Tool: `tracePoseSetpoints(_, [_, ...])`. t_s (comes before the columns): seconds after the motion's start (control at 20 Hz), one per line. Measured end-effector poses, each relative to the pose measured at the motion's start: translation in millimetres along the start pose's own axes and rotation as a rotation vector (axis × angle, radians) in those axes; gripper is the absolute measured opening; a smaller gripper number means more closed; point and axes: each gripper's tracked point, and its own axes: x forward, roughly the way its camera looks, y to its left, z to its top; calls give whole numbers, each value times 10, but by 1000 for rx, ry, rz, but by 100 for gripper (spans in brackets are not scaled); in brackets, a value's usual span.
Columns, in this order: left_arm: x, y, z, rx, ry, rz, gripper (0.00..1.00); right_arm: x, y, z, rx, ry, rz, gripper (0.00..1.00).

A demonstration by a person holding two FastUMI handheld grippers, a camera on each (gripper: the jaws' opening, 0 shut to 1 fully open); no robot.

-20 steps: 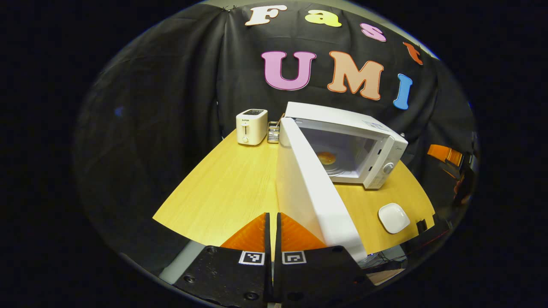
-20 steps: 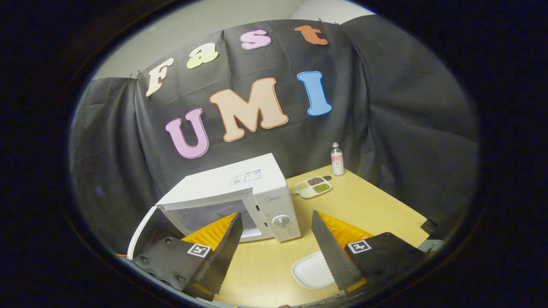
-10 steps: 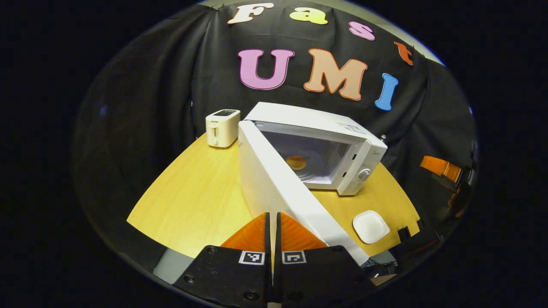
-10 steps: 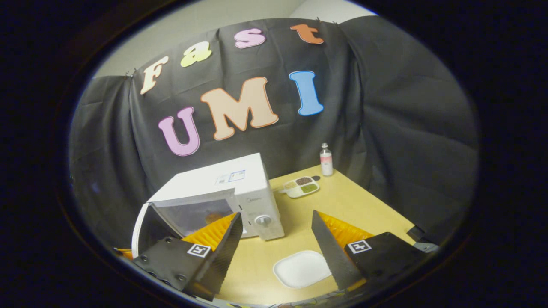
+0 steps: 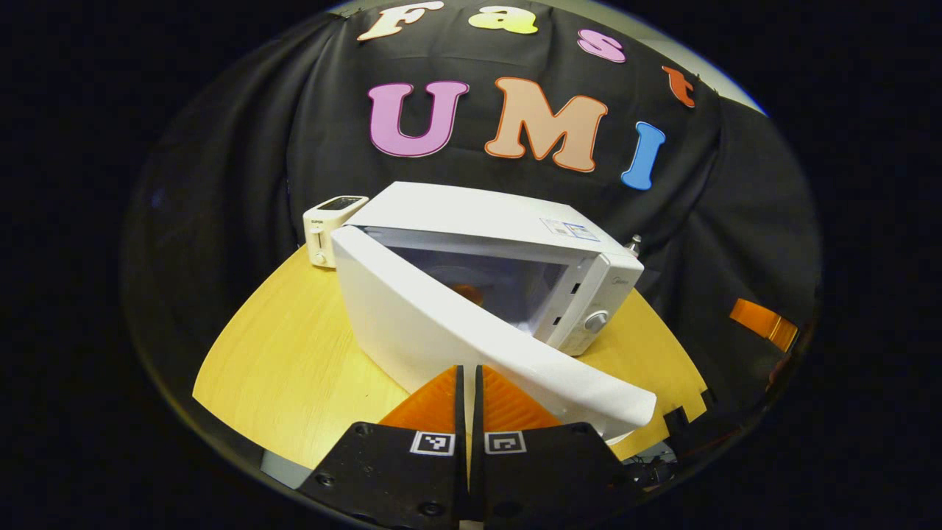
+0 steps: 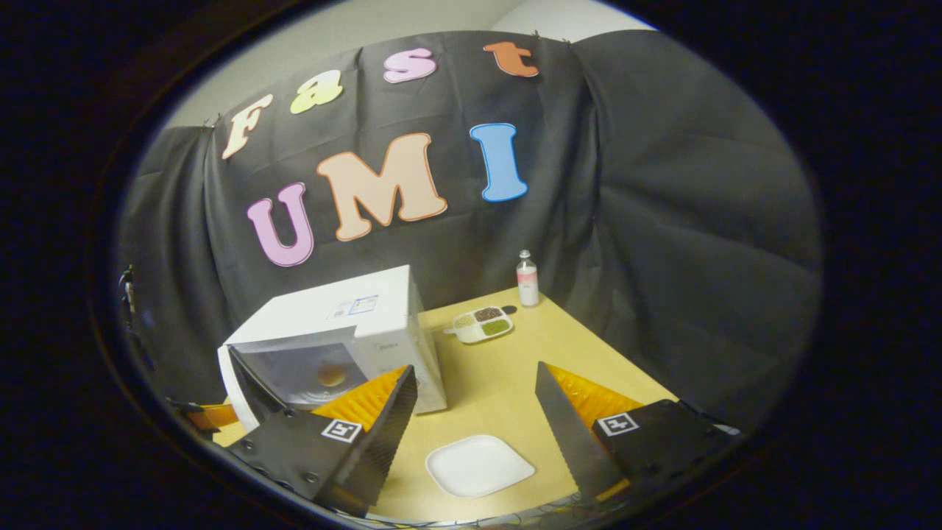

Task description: Open the microwave oven with the left hand, put the food in, and close the microwave oven.

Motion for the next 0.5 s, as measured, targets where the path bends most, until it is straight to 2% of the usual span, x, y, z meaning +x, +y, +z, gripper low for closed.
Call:
tracePoseSetpoints(0.05, [52,-53,26,2,-2,-5,1,-6,-54,-2,3,3,-7,91])
tracePoseSetpoints(0.5, [426,-486,275,3,-36,-42,1,-45,-415,5,-8,18,-47,91])
